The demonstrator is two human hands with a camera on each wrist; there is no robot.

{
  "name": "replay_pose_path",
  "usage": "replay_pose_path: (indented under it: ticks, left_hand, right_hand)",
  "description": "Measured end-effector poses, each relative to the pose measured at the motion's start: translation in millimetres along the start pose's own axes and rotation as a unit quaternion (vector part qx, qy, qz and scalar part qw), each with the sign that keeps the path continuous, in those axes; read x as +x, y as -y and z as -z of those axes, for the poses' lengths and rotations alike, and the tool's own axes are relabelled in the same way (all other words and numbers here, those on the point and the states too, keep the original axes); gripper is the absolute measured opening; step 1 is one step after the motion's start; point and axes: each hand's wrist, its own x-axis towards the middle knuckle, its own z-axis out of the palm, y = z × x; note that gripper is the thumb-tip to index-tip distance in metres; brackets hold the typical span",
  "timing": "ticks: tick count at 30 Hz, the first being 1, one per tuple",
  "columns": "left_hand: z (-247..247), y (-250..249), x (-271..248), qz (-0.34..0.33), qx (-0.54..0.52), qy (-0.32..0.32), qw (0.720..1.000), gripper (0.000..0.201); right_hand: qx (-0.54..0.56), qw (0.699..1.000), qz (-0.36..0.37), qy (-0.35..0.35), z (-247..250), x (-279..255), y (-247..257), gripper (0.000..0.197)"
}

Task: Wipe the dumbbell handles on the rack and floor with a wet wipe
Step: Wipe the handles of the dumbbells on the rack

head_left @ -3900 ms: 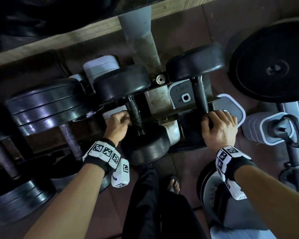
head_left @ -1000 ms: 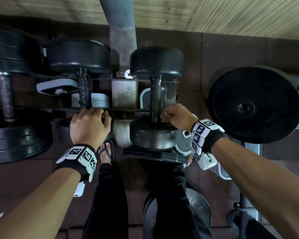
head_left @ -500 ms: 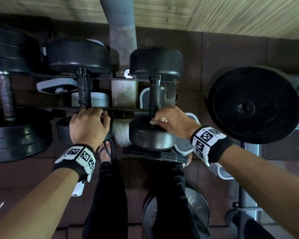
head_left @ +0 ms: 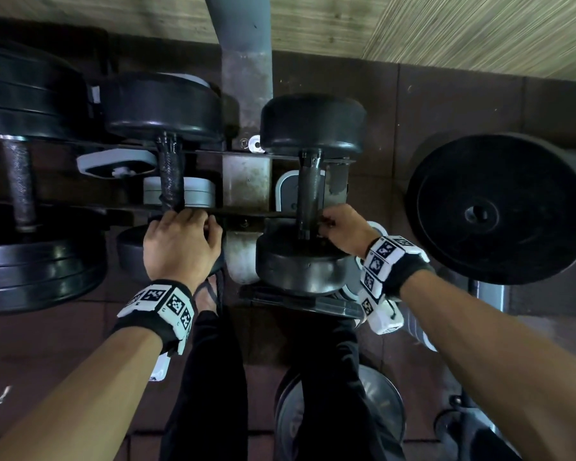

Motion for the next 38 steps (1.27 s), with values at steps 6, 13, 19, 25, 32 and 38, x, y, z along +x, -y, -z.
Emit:
replay_pose_path:
  ticks: [6, 13, 19, 25, 32, 38]
  left_hand:
    - [2.4, -2.9, -0.3, 0.007, 0.006, 0.029, 1.0, 0.032]
    - [2.0, -93.7, 0.5, -0.014, -0.365, 0.187, 0.912, 0.035]
    - [5.3, -105.8, 8.3, 0.022, -0.444, 0.241, 0.863, 0.022]
    - [8.8, -89.6, 21.6, -0.031, -0.41, 0.347, 0.843, 0.024]
    - [-8.9, -77.1, 28.8, 0.087, -0.372, 0.218, 0.898, 0.017]
    - [-12.7, -93.3, 47.9, 0.042, -0.387, 0.435, 0.812, 0.022]
  right_hand:
    - [0.108, 0.993, 0.037, -0.038, 6.5, -26.3, -14.9, 0.012]
    - [0.148, 0.983, 0.105, -0.03, -3.0, -37.2, 2.5, 0.01]
    - [0.371, 0.924, 0.047, -0.077, -17.0, -51.7, -4.6, 0.015]
    - [0.39, 0.911, 0.038, -0.131, -27.4, -48.9, -8.4, 0.013]
    - [0.369, 0.906, 0.002, -0.206, -42.4, -45.4, -11.3, 0.015]
    - [0.335, 0.912, 0.005, -0.239, -48.4, -44.7, -10.4, 0.019]
